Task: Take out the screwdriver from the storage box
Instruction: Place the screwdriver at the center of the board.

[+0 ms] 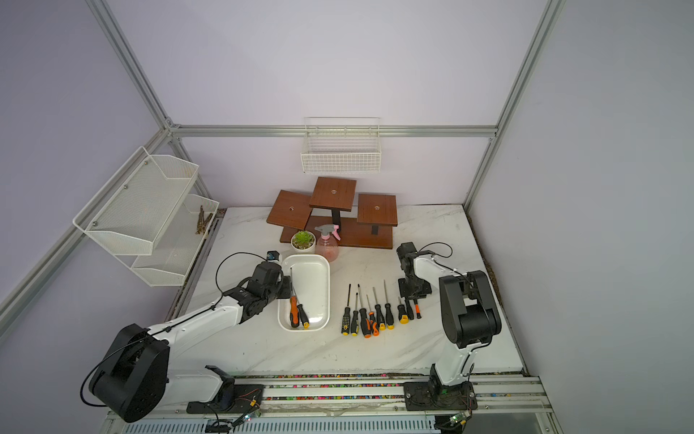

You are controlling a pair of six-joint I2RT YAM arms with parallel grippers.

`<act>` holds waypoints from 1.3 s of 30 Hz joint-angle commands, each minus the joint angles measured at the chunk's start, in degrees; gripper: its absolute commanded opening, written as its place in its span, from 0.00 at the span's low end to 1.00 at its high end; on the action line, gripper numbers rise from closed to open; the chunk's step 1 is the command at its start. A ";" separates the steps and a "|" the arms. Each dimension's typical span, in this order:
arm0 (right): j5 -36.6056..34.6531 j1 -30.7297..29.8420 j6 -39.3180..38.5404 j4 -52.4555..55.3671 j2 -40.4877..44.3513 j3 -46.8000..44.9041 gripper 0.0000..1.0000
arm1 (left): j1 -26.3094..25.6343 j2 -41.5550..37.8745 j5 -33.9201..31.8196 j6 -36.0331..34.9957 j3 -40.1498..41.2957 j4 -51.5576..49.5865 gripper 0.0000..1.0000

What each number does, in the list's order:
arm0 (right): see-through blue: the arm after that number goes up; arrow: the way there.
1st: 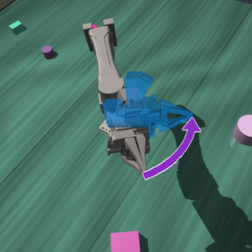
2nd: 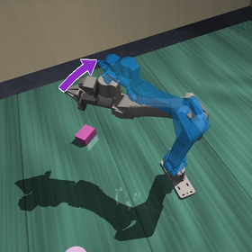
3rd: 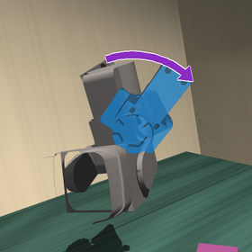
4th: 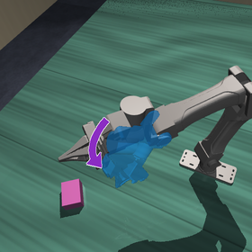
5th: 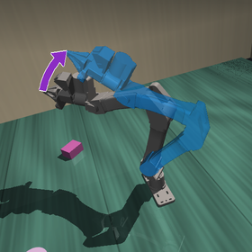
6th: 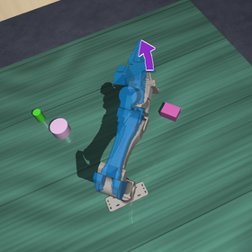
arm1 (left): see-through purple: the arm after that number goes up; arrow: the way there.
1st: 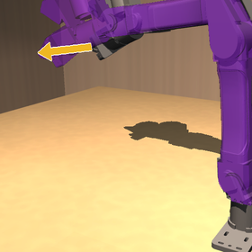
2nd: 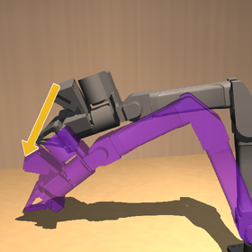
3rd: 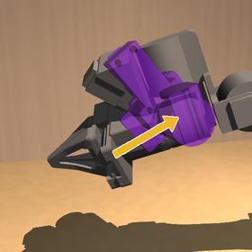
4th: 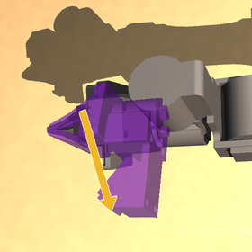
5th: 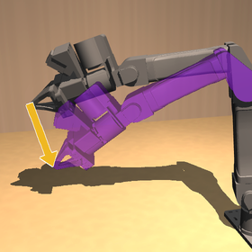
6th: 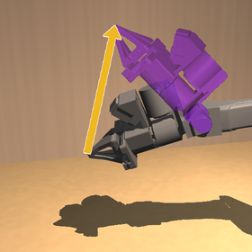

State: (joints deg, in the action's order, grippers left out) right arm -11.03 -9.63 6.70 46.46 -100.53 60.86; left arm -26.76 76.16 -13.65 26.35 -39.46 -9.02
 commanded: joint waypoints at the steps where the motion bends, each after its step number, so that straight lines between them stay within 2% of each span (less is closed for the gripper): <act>1: 0.64 0.49 -0.21 -0.35 -0.43 1.26 0.26 | 0.05 -0.64 0.20 -0.51 -1.29 2.52 0.00; 9: 4.02 0.51 1.74 1.96 6.86 4.60 0.26 | 0.06 -0.75 0.10 -0.51 -1.58 1.68 0.00; 15: 14.24 -0.92 6.10 2.28 18.21 6.30 0.26 | 0.05 -0.49 0.43 0.01 -1.73 1.46 0.00; 17: 14.85 -5.22 9.58 0.96 22.00 6.13 0.27 | 0.05 -0.49 0.56 0.43 -1.68 1.46 0.00; 23: 11.95 -26.10 24.51 -6.01 26.84 5.87 0.28 | 0.04 -0.63 1.31 1.73 -1.75 1.02 0.00; 25: 10.91 -32.72 28.55 -9.61 26.11 5.23 0.28 | 0.05 -0.58 1.69 2.08 -1.95 0.86 0.00; 29: 10.23 -41.65 32.16 -15.00 21.78 5.72 0.29 | 0.04 -0.40 2.75 2.38 -2.52 0.51 0.00; 39: 12.21 -47.95 31.92 -24.73 5.19 7.66 0.34 | 0.05 -0.75 3.47 3.18 -3.23 -0.28 0.00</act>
State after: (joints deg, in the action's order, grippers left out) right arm 1.23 -56.53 38.30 25.98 -93.60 66.98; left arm -26.76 76.18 -11.16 28.01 -39.66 -11.05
